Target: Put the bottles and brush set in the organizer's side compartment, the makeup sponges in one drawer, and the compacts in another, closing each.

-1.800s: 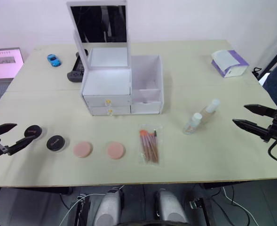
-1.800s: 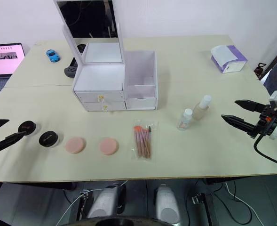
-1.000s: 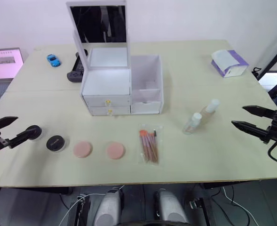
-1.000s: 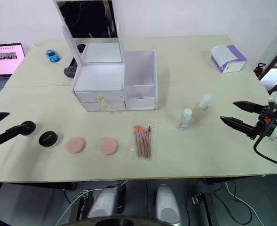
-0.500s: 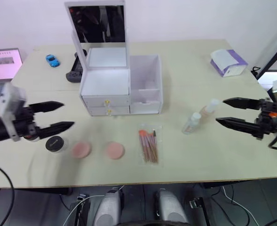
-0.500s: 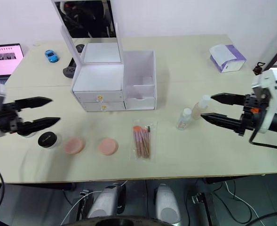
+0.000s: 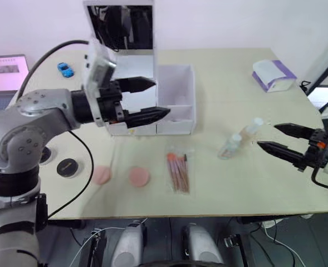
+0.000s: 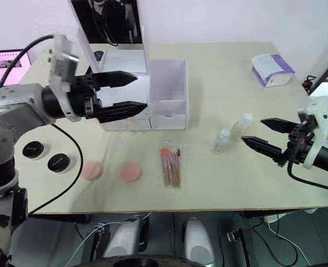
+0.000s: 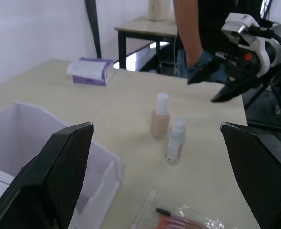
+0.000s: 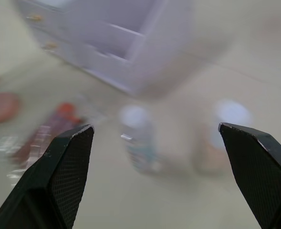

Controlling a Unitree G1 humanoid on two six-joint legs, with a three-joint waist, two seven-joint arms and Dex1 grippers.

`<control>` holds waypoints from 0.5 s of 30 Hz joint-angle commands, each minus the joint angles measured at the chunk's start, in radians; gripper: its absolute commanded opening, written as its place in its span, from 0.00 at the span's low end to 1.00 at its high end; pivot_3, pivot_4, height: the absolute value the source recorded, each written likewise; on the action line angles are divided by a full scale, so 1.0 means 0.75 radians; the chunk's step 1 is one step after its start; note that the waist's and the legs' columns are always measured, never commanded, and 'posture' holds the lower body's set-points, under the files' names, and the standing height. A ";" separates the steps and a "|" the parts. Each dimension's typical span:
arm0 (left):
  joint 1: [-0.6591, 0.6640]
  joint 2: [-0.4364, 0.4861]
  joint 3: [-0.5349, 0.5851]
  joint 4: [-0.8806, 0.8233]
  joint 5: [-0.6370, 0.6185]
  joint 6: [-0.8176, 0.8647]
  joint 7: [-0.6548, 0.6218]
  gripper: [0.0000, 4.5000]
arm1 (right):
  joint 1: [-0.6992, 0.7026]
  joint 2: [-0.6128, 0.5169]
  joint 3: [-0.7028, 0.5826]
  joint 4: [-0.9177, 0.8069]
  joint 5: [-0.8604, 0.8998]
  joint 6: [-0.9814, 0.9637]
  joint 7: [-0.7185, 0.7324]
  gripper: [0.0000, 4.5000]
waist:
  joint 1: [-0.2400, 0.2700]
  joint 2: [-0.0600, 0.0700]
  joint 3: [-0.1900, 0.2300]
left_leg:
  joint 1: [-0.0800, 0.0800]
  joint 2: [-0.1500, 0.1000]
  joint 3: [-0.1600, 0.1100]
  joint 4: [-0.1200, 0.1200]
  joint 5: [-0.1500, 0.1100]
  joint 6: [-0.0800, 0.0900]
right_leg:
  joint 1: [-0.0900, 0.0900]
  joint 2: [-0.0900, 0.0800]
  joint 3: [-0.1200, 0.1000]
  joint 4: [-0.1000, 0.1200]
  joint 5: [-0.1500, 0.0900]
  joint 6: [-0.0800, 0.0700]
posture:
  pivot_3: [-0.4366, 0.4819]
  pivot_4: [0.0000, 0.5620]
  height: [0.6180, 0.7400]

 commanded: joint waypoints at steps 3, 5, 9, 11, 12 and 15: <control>-0.030 0.039 0.001 -0.011 0.033 -0.003 -0.003 1.00 | -0.093 0.070 0.113 0.211 -0.198 -0.257 -0.057 0.99 | -0.012 0.001 0.000 | 0.001 0.002 0.000 0.000 0.000 0.000 | -0.001 0.002 0.001 0.001 0.000 -0.001 | 0.48 0.27 1.00; -0.006 0.054 0.038 0.014 0.035 -0.022 -0.022 1.00 | -0.144 0.113 0.177 0.261 -0.227 -0.306 -0.063 0.99 | -0.010 0.002 0.000 | 0.001 0.002 0.000 0.000 0.000 0.000 | -0.001 0.002 0.001 0.001 0.000 -0.001 | 0.48 0.27 1.00; 0.037 0.128 0.088 0.069 0.079 -0.066 -0.075 1.00 | -0.221 0.171 0.300 0.372 -0.327 -0.426 -0.068 0.99 | -0.006 0.002 0.000 | 0.000 0.002 0.000 0.000 0.000 0.000 | -0.001 0.003 0.001 0.001 0.000 -0.001 | 0.48 0.27 1.00; 0.033 0.138 0.098 0.079 0.074 -0.057 -0.066 1.00 | -0.241 0.190 0.327 0.396 -0.341 -0.451 -0.065 0.99 | 0.001 0.002 0.001 | 0.000 0.002 0.000 0.000 0.000 0.000 | -0.001 0.002 0.001 0.001 0.000 -0.001 | 0.48 0.27 1.00; 0.025 0.131 0.098 0.080 0.074 -0.054 -0.052 1.00 | -0.247 0.195 0.335 0.405 -0.346 -0.461 -0.063 0.99 | 0.005 0.002 0.001 | 0.000 0.002 0.000 0.000 0.000 0.000 | -0.001 0.002 0.001 0.001 0.000 -0.001 | 0.48 0.27 1.00; 0.014 0.097 0.092 0.043 0.036 -0.025 -0.025 1.00 | -0.256 0.210 0.355 0.429 -0.360 -0.490 -0.060 0.99 | 0.009 0.001 0.001 | -0.001 0.000 0.000 0.002 0.000 0.000 | 0.000 -0.001 0.000 0.000 0.000 0.000 | 0.48 0.27 1.00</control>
